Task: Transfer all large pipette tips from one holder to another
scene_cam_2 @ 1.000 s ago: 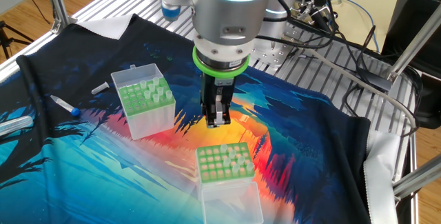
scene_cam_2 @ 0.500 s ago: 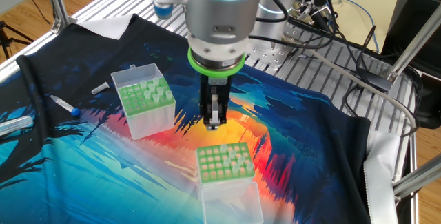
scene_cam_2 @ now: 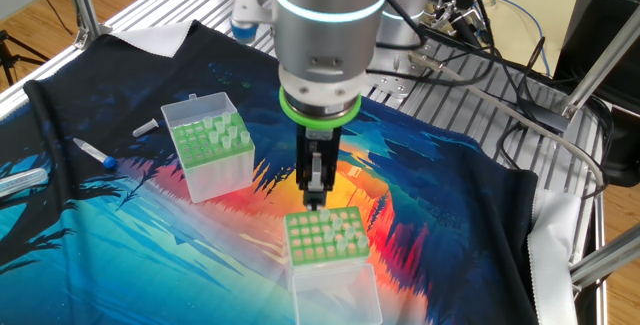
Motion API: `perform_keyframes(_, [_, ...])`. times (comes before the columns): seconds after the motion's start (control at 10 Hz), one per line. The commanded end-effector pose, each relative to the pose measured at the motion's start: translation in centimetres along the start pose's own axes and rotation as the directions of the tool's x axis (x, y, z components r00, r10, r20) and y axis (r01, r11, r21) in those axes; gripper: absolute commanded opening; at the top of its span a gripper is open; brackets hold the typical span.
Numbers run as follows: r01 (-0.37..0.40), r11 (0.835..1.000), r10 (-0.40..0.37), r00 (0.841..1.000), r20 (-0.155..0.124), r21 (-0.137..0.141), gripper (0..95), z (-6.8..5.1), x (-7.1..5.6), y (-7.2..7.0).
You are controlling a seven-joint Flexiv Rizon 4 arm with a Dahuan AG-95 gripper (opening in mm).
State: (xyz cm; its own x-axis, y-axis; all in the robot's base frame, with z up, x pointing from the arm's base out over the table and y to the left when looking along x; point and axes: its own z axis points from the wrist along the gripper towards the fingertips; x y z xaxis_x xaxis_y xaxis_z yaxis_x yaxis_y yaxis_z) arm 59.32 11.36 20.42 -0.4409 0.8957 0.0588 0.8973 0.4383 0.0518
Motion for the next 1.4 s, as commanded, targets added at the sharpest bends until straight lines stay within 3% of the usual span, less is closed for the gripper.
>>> perform_keyframes(0.1, [-0.054, 0.998, 0.054, 0.999, 0.003, -0.008, 38.0, 1.3, 0.7, -0.1])
perform_keyframes(0.9, [-0.082, 0.996, 0.083, 0.996, 0.026, -0.041, 38.0, 4.7, 1.4, -0.5])
perform_keyframes(1.4, [-0.067, 0.997, 0.068, 0.997, 0.026, -0.042, 38.0, 5.1, 1.3, -0.6])
